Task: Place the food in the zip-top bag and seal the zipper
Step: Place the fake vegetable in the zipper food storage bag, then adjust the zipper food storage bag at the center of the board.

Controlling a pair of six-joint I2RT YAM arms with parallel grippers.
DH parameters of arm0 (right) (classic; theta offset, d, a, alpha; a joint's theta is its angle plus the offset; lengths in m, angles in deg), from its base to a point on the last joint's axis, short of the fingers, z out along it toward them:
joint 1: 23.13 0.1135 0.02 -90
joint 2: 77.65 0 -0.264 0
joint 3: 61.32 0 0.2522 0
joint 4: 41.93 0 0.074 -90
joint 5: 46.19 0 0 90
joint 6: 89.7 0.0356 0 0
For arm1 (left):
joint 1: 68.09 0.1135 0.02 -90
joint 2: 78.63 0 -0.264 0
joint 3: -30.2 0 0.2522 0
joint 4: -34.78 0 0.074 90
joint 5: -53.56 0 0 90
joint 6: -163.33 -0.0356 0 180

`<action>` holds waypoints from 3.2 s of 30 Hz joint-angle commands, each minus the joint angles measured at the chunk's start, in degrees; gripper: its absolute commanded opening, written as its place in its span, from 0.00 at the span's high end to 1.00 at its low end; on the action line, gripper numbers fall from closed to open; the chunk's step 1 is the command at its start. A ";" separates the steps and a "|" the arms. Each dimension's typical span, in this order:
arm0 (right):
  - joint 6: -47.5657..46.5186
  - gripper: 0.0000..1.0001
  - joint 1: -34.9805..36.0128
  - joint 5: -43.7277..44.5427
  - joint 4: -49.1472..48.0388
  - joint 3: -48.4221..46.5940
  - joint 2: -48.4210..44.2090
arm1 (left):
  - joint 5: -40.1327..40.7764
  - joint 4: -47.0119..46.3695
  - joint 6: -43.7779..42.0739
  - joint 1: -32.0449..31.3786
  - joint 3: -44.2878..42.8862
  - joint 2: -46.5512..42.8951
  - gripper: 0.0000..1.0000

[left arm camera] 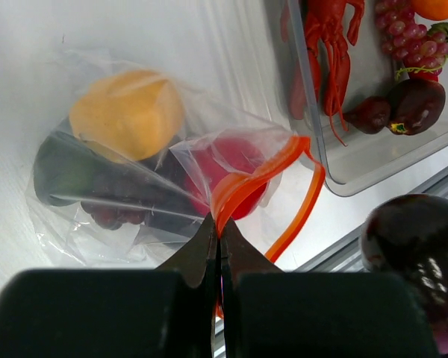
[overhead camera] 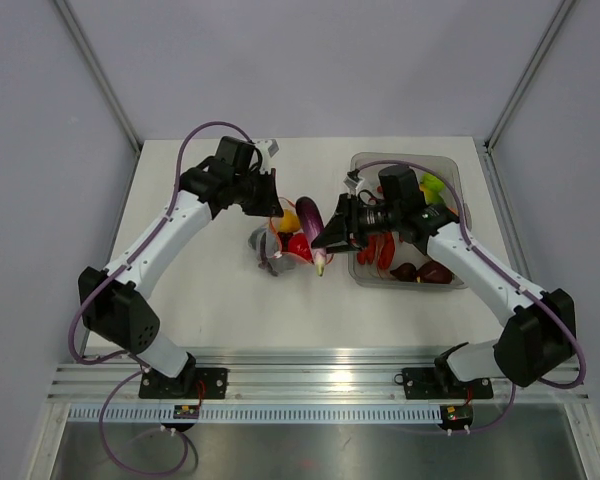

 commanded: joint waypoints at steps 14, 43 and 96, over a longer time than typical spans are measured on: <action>11.38 0.81 1.04 -3.92 -4.63 4.12 2.65 | -4.65 -7.77 -2.98 -0.06 2.34 -3.88 1.00; 32.46 0.77 2.36 2.32 -20.27 -2.91 17.23 | -6.14 -8.03 -3.69 -0.06 6.46 -7.66 1.00; -2.05 0.24 2.45 41.62 15.67 -1.24 0.97 | -10.54 -8.47 -3.25 -0.06 6.65 -6.52 1.00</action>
